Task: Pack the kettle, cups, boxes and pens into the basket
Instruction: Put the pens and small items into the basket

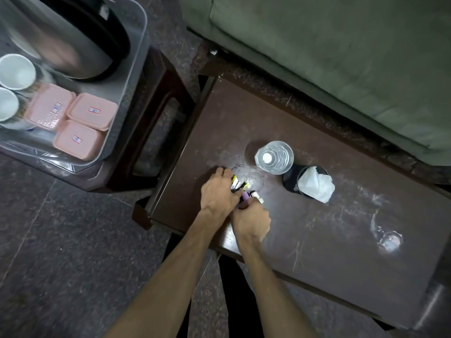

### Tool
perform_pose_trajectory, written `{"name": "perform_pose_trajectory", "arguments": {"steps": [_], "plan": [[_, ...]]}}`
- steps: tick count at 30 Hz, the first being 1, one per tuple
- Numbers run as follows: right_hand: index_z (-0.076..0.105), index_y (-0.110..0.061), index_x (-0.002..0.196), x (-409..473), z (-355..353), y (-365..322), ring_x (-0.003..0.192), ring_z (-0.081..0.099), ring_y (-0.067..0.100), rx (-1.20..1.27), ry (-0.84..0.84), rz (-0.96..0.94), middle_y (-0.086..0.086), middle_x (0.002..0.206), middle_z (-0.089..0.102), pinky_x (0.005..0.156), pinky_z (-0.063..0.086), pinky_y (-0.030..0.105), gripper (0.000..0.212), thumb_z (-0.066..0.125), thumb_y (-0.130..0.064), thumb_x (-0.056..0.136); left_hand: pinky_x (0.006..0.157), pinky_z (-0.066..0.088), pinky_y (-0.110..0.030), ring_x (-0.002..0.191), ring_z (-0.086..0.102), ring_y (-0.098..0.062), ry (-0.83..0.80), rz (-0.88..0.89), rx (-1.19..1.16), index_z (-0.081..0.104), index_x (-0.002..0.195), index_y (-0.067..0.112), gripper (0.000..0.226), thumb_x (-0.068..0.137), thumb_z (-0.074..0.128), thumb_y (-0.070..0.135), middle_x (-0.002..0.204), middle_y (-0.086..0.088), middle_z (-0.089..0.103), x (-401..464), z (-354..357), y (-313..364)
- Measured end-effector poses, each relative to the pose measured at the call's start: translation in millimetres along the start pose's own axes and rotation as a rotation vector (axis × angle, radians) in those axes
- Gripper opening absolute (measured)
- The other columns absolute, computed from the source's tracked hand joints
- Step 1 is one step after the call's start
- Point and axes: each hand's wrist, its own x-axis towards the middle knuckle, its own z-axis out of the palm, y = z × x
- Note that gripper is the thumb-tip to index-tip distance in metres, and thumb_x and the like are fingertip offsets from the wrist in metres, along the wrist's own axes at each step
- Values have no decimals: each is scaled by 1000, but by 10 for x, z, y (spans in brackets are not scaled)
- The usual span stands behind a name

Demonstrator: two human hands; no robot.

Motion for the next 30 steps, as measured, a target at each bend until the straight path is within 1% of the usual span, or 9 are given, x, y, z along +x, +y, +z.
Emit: {"name": "perform_pose_trajectory", "arguments": {"steps": [5, 7, 12, 16, 21, 23, 24, 26, 30], "plan": [[67, -31, 111, -33, 59, 31, 84, 74, 31, 39, 53, -59, -3, 80, 74, 66, 39, 28, 30, 60, -45, 86, 87, 49, -41, 107, 67, -32, 34, -2, -69, 58, 119, 17, 42, 87, 76, 37, 120, -5, 62, -23, 40, -55], [65, -31, 112, -41, 87, 50, 83, 73, 32, 46, 39, -66, -1, 81, 75, 67, 39, 28, 30, 61, -41, 84, 85, 49, -41, 105, 68, -33, 56, -18, -84, 57, 121, 16, 43, 87, 75, 37, 118, -6, 65, -49, 53, -84], [59, -27, 99, -73, 158, 60, 81, 71, 34, 42, 10, -67, 3, 84, 74, 65, 42, 30, 25, 65, -37, 77, 89, 52, -44, 106, 68, -38, 132, -72, -122, 54, 137, 16, 57, 86, 72, 34, 128, -11, 63, -76, 11, -178], [63, -25, 104, -119, 165, 24, 86, 72, 29, 54, 20, -103, 0, 92, 75, 71, 49, 30, 31, 75, -34, 76, 82, 53, -44, 95, 69, -42, 215, -93, -133, 65, 127, 18, 44, 84, 70, 29, 121, -12, 63, -143, -137, -310], [61, -33, 91, -335, 29, -424, 65, 68, 6, 314, 108, -273, -19, 73, 67, 62, 55, 25, 25, 78, -29, 73, 69, 57, -42, 82, 69, -34, 491, -110, -261, 71, 110, 19, 35, 75, 75, 24, 102, -6, 65, -347, -614, -425], [60, -36, 93, -458, -40, -770, 68, 68, 4, 433, 113, -374, -21, 77, 68, 61, 49, 10, 24, 74, -35, 73, 68, 56, -37, 75, 68, -27, 656, -111, -347, 71, 106, 20, 34, 73, 74, 22, 95, -2, 63, -430, -928, -475], [61, -36, 94, -515, -71, -956, 72, 69, 4, 475, 110, -434, -21, 80, 69, 62, 48, 8, 23, 72, -36, 74, 68, 55, -35, 72, 66, -24, 741, -109, -382, 72, 105, 19, 33, 72, 73, 19, 92, -1, 62, -469, -1097, -505], [65, -34, 99, -625, -117, -1354, 77, 69, 6, 520, 98, -570, -19, 85, 70, 67, 52, 15, 25, 72, -33, 75, 71, 54, -31, 70, 65, -20, 888, -115, -428, 73, 105, 16, 32, 74, 73, 16, 90, -2, 63, -534, -1450, -593], [73, -23, 103, -854, -120, -2127, 84, 66, 12, 516, 72, -863, -11, 96, 72, 79, 55, 31, 28, 76, -19, 75, 84, 53, -32, 81, 69, -23, 1029, -275, -476, 74, 108, 16, 32, 76, 75, 20, 93, -6, 71, -602, -2101, -864]]}}
